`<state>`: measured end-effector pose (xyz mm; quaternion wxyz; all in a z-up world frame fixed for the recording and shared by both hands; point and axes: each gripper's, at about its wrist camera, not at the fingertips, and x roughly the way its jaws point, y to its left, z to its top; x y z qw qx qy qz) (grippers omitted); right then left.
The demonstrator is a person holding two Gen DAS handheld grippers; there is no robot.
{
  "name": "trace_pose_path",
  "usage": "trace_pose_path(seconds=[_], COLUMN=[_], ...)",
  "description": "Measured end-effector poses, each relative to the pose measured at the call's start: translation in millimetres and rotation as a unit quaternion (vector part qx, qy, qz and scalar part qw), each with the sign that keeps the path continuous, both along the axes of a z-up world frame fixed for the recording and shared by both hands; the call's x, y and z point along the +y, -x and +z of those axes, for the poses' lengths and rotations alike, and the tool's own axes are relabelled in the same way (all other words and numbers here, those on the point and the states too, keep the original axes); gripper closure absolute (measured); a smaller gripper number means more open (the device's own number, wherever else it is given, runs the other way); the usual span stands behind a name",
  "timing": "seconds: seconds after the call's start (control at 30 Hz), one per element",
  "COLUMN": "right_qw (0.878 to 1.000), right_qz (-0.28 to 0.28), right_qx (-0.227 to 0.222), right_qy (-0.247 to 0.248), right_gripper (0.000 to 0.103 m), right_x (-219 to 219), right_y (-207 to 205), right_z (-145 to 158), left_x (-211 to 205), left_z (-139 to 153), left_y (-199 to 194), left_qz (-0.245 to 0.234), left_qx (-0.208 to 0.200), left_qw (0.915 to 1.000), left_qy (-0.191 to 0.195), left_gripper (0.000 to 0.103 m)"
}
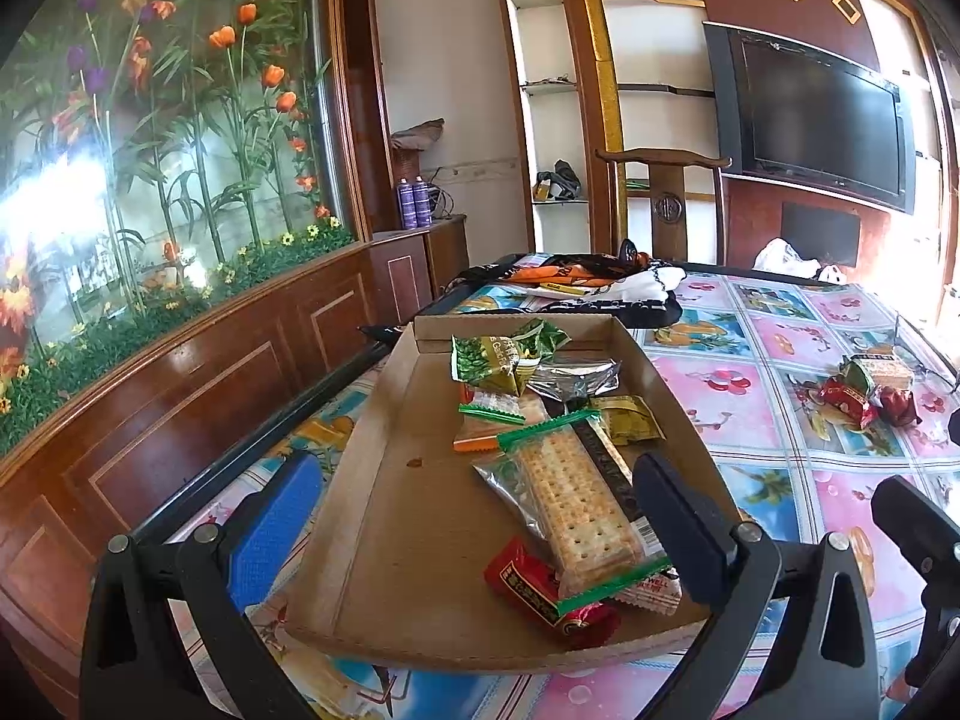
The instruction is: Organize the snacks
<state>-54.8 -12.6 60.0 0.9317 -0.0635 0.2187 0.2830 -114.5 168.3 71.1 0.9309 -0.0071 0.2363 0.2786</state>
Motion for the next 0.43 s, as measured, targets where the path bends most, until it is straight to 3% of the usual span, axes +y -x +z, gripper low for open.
trace_pose_path(seconds=[0.43], right_qw=[1.000], right_qz=[0.000], right_qx=[-0.001], right_qy=[0.001], right_gripper=[0.001], right_x=[0.5], right_y=[1.5], right_z=[0.5], left_x=[2.8], left_z=[-1.0], left_y=[0.5], left_qz=[0.007], left_qx=[0.001], left_qw=[0.9999], left_qy=[0.008], left_gripper=[0.000])
